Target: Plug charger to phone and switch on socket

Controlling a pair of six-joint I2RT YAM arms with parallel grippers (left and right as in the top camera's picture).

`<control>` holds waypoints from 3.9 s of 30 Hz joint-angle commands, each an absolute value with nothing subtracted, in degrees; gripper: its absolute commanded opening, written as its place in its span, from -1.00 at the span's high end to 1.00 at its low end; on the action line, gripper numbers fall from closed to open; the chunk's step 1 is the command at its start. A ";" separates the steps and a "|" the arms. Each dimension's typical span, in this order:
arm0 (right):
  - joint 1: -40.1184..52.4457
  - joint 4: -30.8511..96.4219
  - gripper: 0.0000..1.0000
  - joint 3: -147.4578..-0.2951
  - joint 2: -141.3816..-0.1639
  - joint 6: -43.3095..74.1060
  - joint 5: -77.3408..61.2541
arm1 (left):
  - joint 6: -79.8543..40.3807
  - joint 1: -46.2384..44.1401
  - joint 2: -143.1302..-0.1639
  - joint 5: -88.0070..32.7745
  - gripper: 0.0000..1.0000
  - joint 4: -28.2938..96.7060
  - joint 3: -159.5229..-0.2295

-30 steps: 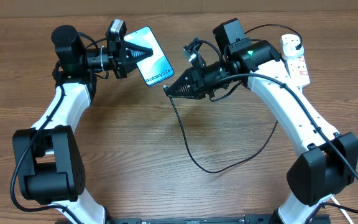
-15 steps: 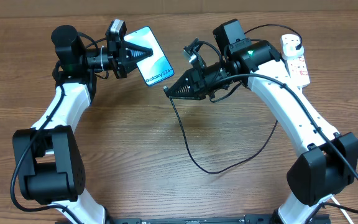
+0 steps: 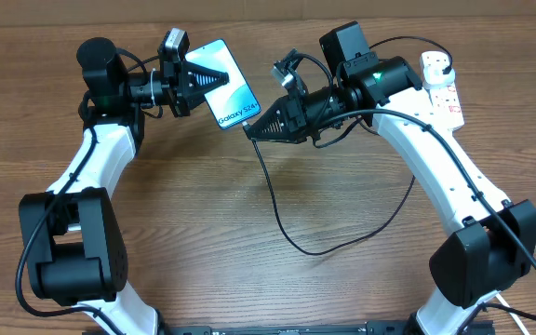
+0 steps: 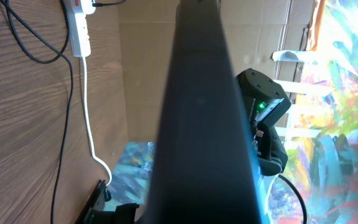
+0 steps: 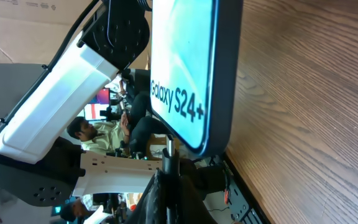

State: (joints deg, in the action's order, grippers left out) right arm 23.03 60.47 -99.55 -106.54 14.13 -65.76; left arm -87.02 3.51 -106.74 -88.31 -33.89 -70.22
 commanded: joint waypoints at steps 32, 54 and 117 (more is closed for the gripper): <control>23.18 58.74 0.93 -101.34 -104.47 14.85 -64.10 | -85.78 4.12 -106.87 -90.50 0.91 -34.11 -70.87; 23.29 57.10 0.93 -101.32 -104.47 17.02 -64.75 | -87.05 4.12 -106.87 -90.48 0.91 -34.11 -70.87; 24.69 56.84 0.93 -101.21 -104.49 18.68 -65.76 | -89.43 4.10 -106.87 -90.48 0.91 -34.11 -70.87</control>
